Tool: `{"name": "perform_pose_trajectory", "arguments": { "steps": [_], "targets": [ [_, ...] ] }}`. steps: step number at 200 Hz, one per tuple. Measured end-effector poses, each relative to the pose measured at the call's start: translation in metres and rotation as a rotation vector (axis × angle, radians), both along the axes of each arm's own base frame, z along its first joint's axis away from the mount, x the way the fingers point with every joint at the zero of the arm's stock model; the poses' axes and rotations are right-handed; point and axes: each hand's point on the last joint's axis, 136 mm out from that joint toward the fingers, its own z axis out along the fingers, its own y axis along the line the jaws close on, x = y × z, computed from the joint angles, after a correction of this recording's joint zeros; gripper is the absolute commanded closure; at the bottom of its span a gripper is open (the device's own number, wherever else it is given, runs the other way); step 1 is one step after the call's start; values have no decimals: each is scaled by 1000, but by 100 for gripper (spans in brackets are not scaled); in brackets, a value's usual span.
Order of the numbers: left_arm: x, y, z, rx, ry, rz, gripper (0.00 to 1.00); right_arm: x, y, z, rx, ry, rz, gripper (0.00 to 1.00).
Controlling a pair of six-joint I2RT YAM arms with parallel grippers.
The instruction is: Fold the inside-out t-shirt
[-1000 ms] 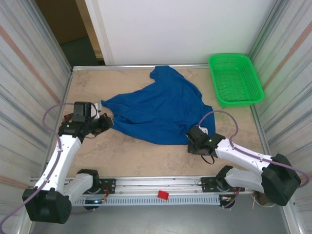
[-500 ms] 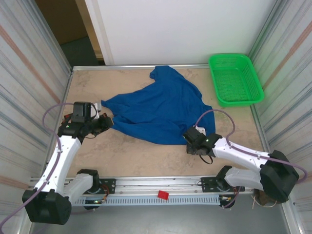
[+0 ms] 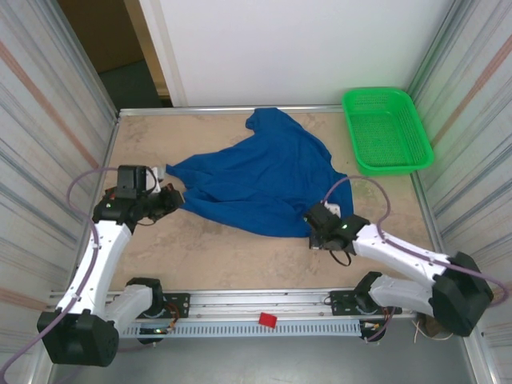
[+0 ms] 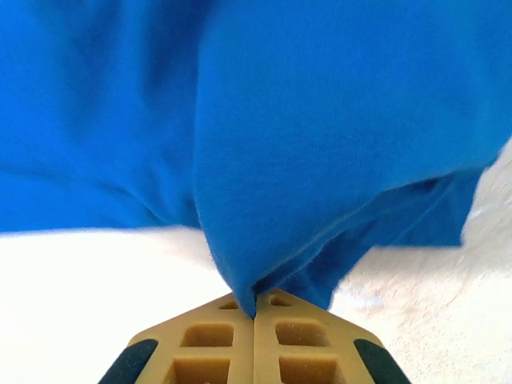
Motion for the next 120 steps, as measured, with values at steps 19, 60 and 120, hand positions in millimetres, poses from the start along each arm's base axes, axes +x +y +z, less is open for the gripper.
{"name": "perform_pose_trajectory", "arguments": {
  "steps": [19, 60, 120],
  "targets": [
    [21, 9, 39, -5, -69, 22, 100, 40, -7, 80, 140, -173, -63, 100],
    [66, 11, 170, -7, -351, -1, 100, 83, -51, 267, 311, -563, -132, 100],
    [39, 14, 306, -32, -681, 23, 100, 51, -72, 420, 375, -898, -76, 100]
  ]
}}
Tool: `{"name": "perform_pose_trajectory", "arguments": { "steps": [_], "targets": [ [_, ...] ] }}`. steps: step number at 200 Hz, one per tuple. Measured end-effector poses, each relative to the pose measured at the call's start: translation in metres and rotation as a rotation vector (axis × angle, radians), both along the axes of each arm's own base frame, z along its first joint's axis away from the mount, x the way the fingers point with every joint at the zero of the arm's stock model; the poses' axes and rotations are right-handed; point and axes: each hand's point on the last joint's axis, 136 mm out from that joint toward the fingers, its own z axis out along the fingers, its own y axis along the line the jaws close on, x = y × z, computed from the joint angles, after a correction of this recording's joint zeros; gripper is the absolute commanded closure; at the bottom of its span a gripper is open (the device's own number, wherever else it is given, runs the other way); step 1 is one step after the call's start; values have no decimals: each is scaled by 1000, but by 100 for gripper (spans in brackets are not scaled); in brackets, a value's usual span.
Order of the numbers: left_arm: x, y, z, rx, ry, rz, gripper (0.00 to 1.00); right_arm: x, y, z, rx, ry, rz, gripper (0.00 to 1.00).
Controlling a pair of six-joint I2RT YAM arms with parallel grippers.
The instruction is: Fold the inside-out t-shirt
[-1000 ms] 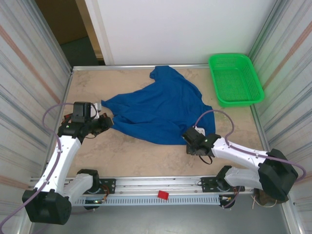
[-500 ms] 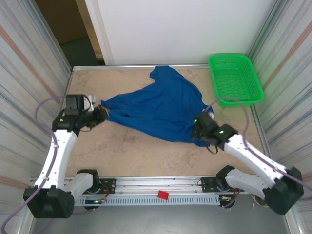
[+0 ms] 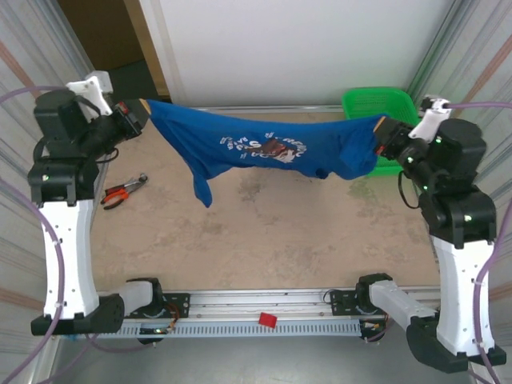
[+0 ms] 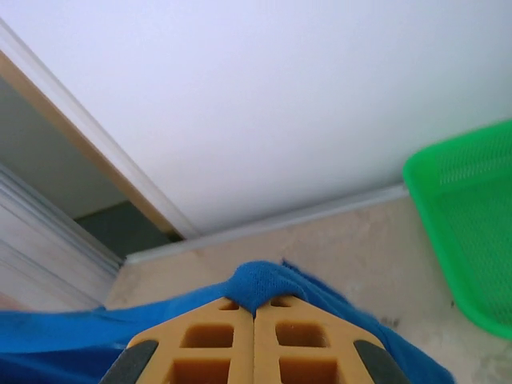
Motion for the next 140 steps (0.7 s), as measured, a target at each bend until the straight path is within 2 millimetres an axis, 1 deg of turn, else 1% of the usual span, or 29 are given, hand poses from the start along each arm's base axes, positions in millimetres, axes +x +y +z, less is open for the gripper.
{"name": "perform_pose_trajectory", "arguments": {
  "steps": [33, 46, 58, 64, 72, 78, 87, 93, 96, 100, 101, 107, 108, 110, 114, 117, 121, 125, 127, 129, 130, 132, 134, 135, 140],
  "targets": [
    [-39, 4, 58, -21, -169, 39, 100, -34, -6, 59, 7, -165, -3, 100],
    [-48, 6, 76, -20, -225, 52, 100, -47, -7, 82, 13, -230, 0, 100],
    [-55, 8, 87, -20, -258, 61, 100, -55, -6, 99, 16, -278, 8, 100],
    [-56, 8, 90, -19, -267, 65, 100, -55, -5, 106, 18, -298, 13, 100],
    [-53, 9, 91, -16, -267, 69, 100, -51, -4, 112, 19, -312, 21, 100],
    [-46, 11, 88, -14, -254, 74, 100, -44, -1, 113, 17, -312, 30, 100],
    [-30, 14, 79, -10, -221, 77, 100, -25, 3, 110, 15, -295, 40, 100],
    [-13, 17, 69, -8, -187, 78, 100, -10, 6, 106, 12, -276, 49, 100],
    [-3, 18, 63, -9, -166, 77, 100, 3, 7, 101, 11, -257, 53, 100],
    [10, 21, 54, -10, -139, 78, 100, 15, 8, 97, 9, -243, 54, 100],
    [13, 21, 51, -11, -131, 78, 100, 21, 9, 94, 9, -233, 56, 100],
    [34, 25, 36, -15, -85, 77, 100, 44, 11, 84, 9, -198, 62, 100],
    [40, 26, 31, -16, -70, 78, 100, 51, 12, 81, 9, -185, 63, 100],
    [49, 28, 24, -18, -52, 78, 100, 57, 12, 78, 11, -176, 66, 100],
    [63, 31, 14, -21, -24, 78, 100, 76, 13, 69, 11, -150, 68, 100],
    [77, 34, 2, -24, 8, 81, 100, 90, 14, 62, 11, -127, 71, 100],
    [88, 37, -7, -27, 28, 82, 100, 108, 15, 53, 13, -101, 73, 100],
    [108, 40, -23, -32, 68, 81, 100, 128, 16, 41, 15, -68, 76, 100],
    [116, 41, -31, -34, 84, 80, 100, 134, 16, 38, 16, -61, 78, 100],
    [123, 43, -37, -36, 100, 81, 100, 145, 17, 32, 19, -43, 81, 100],
    [129, 44, -44, -38, 116, 81, 100, 153, 17, 27, 19, -30, 81, 100],
    [137, 45, -51, -41, 134, 78, 100, 159, 17, 24, 20, -21, 83, 100],
    [143, 46, -57, -42, 147, 80, 100, 169, 17, 18, 23, -7, 83, 100],
    [149, 47, -64, -44, 161, 80, 100, 176, 18, 14, 25, 5, 85, 100],
    [166, 50, -83, -52, 206, 78, 100, 194, 19, 2, 32, 37, 89, 100]
  ]
}}
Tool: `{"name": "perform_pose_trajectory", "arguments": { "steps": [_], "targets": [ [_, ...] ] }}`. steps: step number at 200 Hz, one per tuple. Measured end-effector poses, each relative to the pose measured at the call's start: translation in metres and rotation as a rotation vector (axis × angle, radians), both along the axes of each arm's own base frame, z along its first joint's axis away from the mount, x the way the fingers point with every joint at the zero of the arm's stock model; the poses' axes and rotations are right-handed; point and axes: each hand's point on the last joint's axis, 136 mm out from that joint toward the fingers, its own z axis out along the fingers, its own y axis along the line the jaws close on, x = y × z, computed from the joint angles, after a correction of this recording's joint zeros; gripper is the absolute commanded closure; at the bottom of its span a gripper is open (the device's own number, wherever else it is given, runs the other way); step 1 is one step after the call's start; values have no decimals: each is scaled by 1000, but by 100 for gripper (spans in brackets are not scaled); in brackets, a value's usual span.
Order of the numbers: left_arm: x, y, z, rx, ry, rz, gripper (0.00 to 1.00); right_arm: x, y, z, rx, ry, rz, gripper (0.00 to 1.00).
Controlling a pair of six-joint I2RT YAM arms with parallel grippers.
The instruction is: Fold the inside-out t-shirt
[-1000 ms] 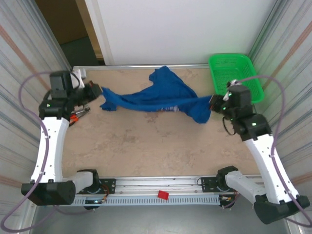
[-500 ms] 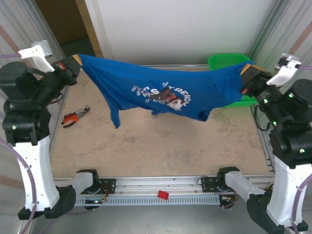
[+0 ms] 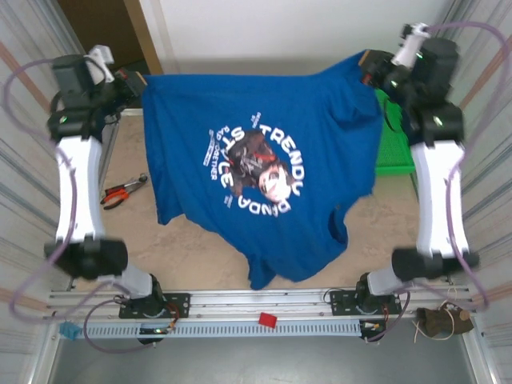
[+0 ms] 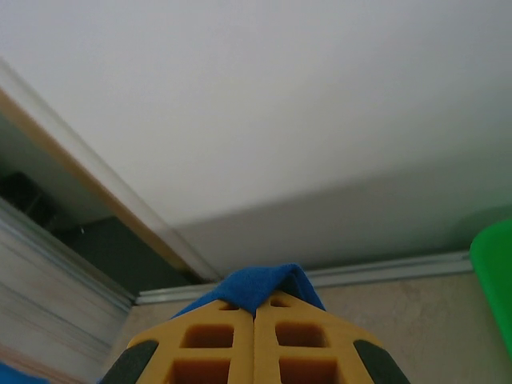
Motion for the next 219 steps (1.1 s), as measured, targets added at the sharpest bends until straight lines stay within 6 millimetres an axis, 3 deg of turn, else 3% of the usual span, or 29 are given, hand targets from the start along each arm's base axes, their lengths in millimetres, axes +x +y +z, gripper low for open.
{"name": "perform_pose_trajectory", "arguments": {
  "steps": [10, 21, 33, 44, 67, 90, 104, 117, 126, 140, 148, 167, 173, 185, 202, 219],
  "targets": [
    [35, 6, -35, -28, 81, -3, 100, 45, 4, -26, 11, 65, 17, 100],
    [62, 10, -54, -53, 116, -6, 100, 79, 8, -41, 24, 95, 32, 100],
    [81, 11, -57, -86, 118, -9, 100, 104, 12, -43, 47, 92, 45, 100],
    [87, 11, -44, -111, 90, -7, 100, 112, 14, -36, 80, 70, 58, 100],
    [74, 5, 14, -136, -39, -21, 100, 95, 8, -11, 133, 38, 64, 100],
    [36, -4, 76, -131, -183, -54, 100, 57, 0, 16, 149, 0, 65, 100],
    [9, -10, 89, -127, -222, -71, 100, 29, 0, 23, 150, -23, 70, 100],
    [-13, -14, 80, -127, -216, -80, 100, 1, 1, 15, 151, -20, 72, 100],
    [-24, -16, 60, -129, -192, -83, 100, -16, 3, 2, 151, -11, 75, 100],
    [-35, -19, 6, -146, -97, -84, 100, -42, 4, -34, 154, 34, 71, 100],
    [-39, -19, -36, -157, -19, -78, 100, -56, 4, -63, 155, 76, 64, 100],
    [-53, -21, -156, -189, 221, -56, 100, -88, 8, -149, 160, 217, 46, 100],
    [-65, -22, -198, -202, 316, -45, 100, -101, 12, -179, 159, 274, 40, 100],
    [-94, -25, -264, -223, 477, -22, 100, -131, 23, -240, 152, 398, 47, 100],
    [-130, -28, -318, -230, 624, 0, 100, -177, 38, -310, 121, 548, 62, 100],
    [-148, -27, -332, -210, 666, 10, 100, -221, 47, -357, 73, 653, 78, 100]
  ]
}}
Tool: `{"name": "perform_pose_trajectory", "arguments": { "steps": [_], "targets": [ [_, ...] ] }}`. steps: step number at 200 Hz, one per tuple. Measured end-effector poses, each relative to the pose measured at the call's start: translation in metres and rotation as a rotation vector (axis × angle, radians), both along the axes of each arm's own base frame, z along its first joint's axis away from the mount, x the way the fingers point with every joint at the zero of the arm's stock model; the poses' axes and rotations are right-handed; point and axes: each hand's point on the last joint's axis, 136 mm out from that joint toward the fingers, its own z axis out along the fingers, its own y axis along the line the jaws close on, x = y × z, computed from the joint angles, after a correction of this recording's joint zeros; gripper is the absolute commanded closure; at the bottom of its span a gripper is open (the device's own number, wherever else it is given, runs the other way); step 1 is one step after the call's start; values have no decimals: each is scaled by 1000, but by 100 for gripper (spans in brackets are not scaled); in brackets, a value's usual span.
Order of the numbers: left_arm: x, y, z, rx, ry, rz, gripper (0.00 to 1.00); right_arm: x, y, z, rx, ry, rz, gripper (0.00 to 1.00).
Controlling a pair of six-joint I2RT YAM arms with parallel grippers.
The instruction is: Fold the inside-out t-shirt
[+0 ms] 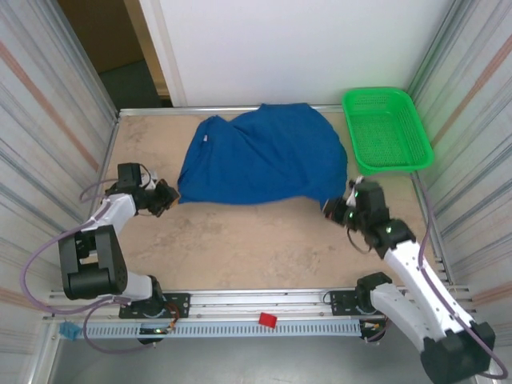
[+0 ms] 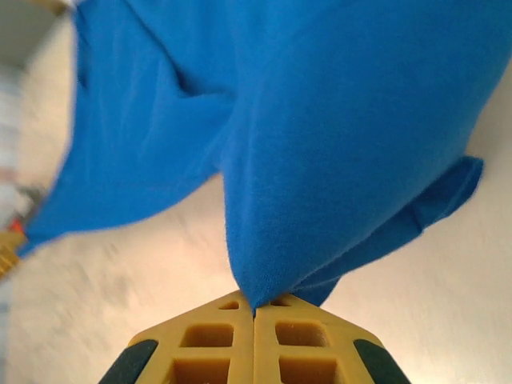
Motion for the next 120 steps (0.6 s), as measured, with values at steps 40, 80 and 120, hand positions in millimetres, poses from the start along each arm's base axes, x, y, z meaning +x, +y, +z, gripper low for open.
{"name": "perform_pose_trajectory", "arguments": {
  "steps": [40, 80, 120],
  "targets": [
    [-8, 6, 27, 78, -95, -11, 100, -47, -12, -32, -73, 77, -36, 100],
    [-46, 10, 11, 131, -41, 7, 95, -62, -21, -43, -87, 111, -84, 95],
    [-74, 15, 10, 183, -14, 32, 47, -72, -30, -51, -141, 165, -108, 45]
  ]
}}
